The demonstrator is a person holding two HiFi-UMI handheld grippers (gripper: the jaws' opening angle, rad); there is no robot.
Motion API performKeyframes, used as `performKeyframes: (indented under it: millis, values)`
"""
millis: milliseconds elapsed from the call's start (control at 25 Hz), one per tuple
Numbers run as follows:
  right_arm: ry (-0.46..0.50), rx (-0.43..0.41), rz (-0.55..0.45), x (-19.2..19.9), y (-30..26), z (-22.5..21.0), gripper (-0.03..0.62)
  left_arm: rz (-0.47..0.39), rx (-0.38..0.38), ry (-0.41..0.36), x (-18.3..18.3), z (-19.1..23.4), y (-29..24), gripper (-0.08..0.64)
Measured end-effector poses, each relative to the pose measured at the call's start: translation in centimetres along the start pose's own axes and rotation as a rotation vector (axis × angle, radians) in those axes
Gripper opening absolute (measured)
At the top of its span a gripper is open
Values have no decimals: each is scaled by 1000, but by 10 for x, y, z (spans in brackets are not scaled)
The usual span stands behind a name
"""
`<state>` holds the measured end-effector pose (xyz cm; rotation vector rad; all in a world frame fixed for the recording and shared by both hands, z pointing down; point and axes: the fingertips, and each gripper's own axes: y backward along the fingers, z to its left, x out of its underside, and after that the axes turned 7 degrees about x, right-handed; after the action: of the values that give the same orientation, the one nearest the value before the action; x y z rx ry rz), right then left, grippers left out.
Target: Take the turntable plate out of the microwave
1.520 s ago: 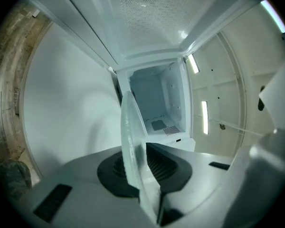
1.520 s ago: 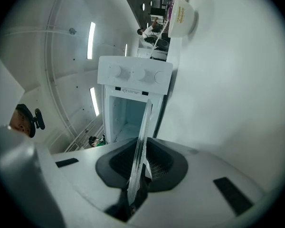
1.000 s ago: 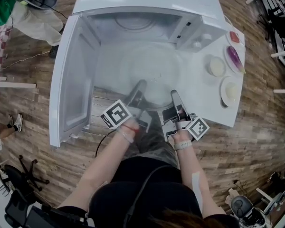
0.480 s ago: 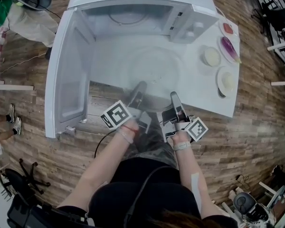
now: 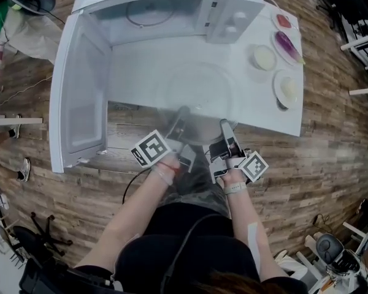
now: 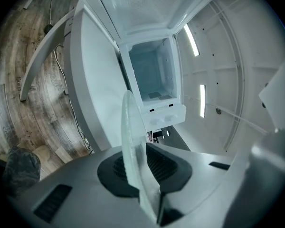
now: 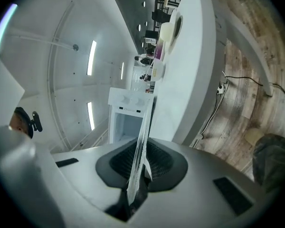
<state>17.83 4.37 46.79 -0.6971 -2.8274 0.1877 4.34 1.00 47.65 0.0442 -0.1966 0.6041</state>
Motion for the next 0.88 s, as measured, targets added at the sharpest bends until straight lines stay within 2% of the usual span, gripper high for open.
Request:
performKeyframes:
  millis: [480, 880]
  values:
    - [-13, 4, -21, -13, 23, -17, 49, 28, -13, -3, 30, 2, -4, 55]
    - [-5, 20, 25, -12, 25, -26, 52, 13, -41, 16, 37, 10, 2, 55]
